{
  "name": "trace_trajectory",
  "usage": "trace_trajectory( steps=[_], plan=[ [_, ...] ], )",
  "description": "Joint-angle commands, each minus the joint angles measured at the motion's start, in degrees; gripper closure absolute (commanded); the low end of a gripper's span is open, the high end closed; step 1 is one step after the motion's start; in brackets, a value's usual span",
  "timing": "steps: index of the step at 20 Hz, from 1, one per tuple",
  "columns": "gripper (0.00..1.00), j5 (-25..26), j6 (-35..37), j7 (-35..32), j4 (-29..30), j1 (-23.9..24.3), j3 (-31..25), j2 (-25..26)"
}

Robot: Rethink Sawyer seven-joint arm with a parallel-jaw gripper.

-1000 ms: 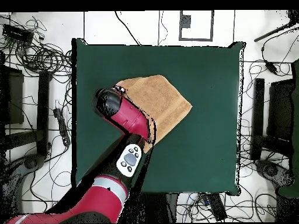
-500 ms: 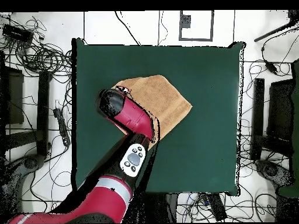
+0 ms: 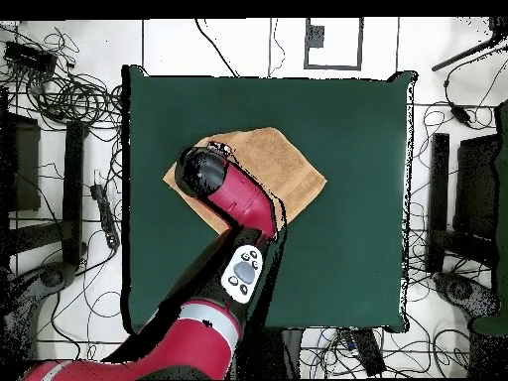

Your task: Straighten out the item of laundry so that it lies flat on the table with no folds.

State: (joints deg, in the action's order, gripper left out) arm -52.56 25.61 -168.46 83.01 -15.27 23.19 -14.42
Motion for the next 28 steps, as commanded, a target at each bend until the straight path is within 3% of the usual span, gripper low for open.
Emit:
trace_trajectory(
  steps=[1, 6, 15, 18, 23, 28],
  plan=[
    [0.0, 2.64, -0.28, -5.21, 4.78, 0.16, -7.16, 1.49],
    [0.0, 3.21, 5.24, -7.84, 1.95, 0.59, -5.8, 2.35],
    [0.0, 4.24, 6.1, -6.68, 2.73, 0.79, -5.95, 2.4],
    [0.0, 4.6, 2.41, -3.41, 5.49, 1.39, -7.88, 1.32],
    [0.0, 6.84, 2.41, -3.59, 7.46, 0.7, -6.88, 0.95],
    [0.0, 6.99, -2.37, -2.4, 11.47, 1.72, -9.88, -0.29]
  ],
)
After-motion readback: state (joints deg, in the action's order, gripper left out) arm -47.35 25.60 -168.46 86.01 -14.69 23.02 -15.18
